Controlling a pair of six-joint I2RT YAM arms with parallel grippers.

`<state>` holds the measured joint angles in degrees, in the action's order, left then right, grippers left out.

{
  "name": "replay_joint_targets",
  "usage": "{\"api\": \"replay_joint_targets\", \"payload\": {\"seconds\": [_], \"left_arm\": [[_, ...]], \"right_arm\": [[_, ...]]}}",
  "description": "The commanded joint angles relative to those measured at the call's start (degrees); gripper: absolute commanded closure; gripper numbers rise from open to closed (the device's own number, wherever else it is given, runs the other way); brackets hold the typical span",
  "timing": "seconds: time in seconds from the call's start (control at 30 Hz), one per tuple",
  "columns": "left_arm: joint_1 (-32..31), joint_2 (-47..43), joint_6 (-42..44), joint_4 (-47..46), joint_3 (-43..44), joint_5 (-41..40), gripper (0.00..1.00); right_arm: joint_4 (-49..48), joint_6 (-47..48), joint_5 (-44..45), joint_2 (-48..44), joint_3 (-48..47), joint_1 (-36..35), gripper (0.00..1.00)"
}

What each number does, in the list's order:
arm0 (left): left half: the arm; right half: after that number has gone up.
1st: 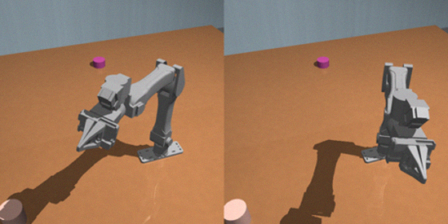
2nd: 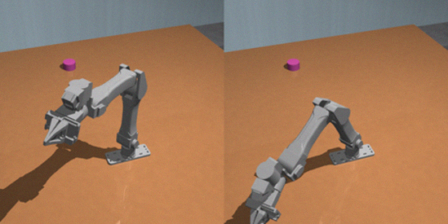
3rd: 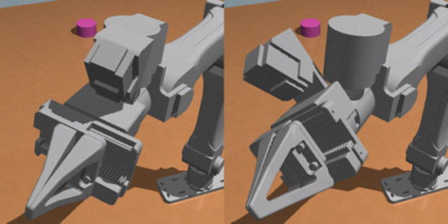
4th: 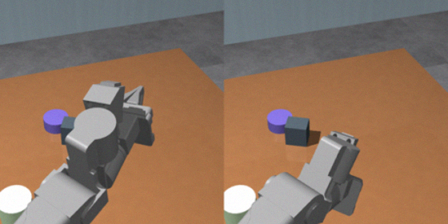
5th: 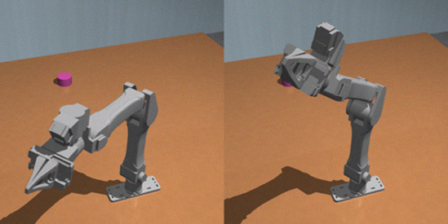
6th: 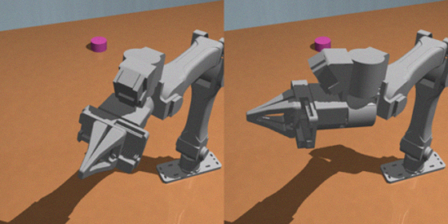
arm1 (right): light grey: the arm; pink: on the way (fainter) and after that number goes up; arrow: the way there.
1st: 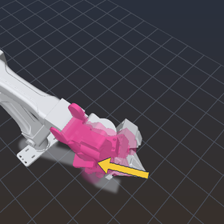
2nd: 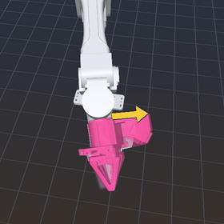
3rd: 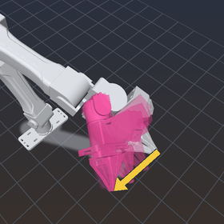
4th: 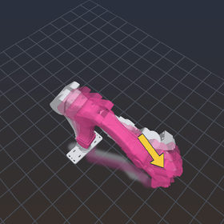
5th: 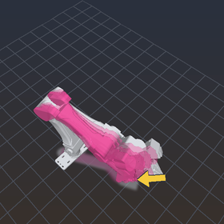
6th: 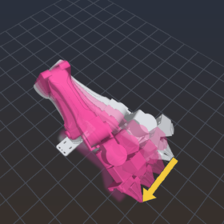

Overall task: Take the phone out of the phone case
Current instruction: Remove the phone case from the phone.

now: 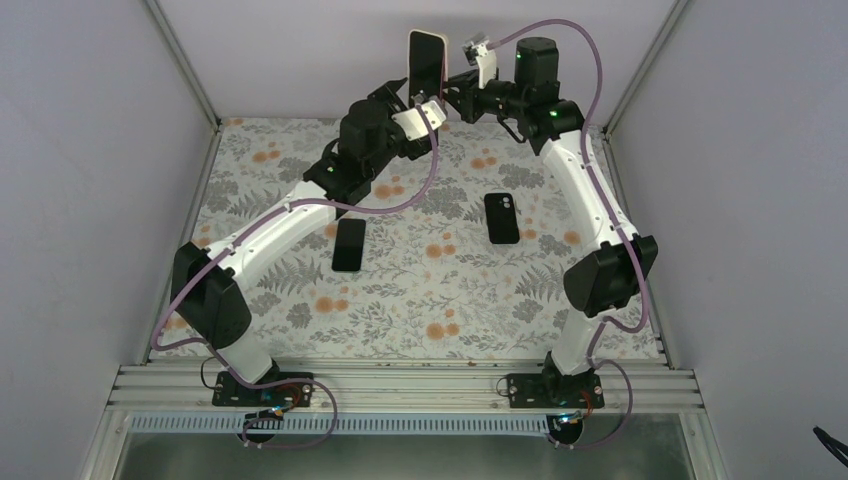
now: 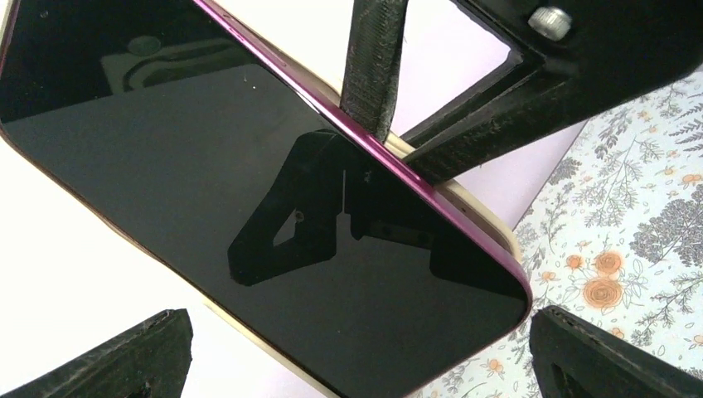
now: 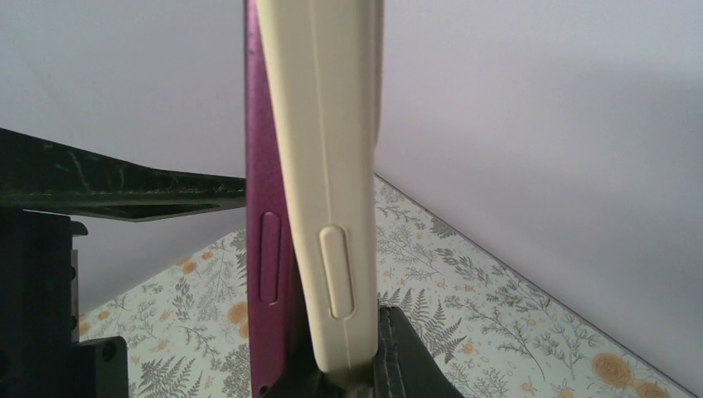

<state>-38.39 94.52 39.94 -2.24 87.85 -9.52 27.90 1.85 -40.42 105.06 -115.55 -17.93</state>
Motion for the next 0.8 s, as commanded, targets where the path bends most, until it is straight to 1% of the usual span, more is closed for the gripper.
{"api": "replay_joint_targets", "payload": {"seconds": [0.0,0.13,0.33,0.47,0.53,0.63,0.7,0.77], "left_arm": [[0.1,-1.0,-1.4,-3.0,1.3,-1.2,0.0],[0.1,-0.6,-2.3,-3.6,1.8,-1.4,0.0],[-0.1,-0.2,-2.9,-4.7,3.7,-4.0,0.0],[-0.3,0.2,-2.1,-7.8,3.6,-8.1,0.01],[-0.8,0.5,-0.8,-10.2,3.3,-11.0,0.05],[-2.5,1.4,5.0,-19.3,1.1,-18.4,0.12],[-4.1,2.4,13.0,-31.1,-2.1,-23.3,0.14],[-5.4,3.6,22.4,-46.4,-6.8,-24.9,0.14]], "right_arm": [[-4.6,-1.3,-2.6,-2.5,-0.4,-0.1,0.97],[-4.5,-1.4,-2.7,-2.5,-0.2,-0.1,0.97],[-4.7,-1.9,-2.9,-2.3,0.2,-0.1,0.97],[-4.9,-3.1,-3.8,-2.0,0.6,-0.1,0.97],[-4.9,-3.9,-4.8,-1.8,0.9,0.0,0.97],[-5.1,-6.1,-7.4,-1.1,2.5,0.2,0.97],[-4.7,-7.1,-9.8,-0.4,2.9,0.4,0.97],[-3.7,-7.7,-12.3,0.7,2.6,0.9,0.97]]}}
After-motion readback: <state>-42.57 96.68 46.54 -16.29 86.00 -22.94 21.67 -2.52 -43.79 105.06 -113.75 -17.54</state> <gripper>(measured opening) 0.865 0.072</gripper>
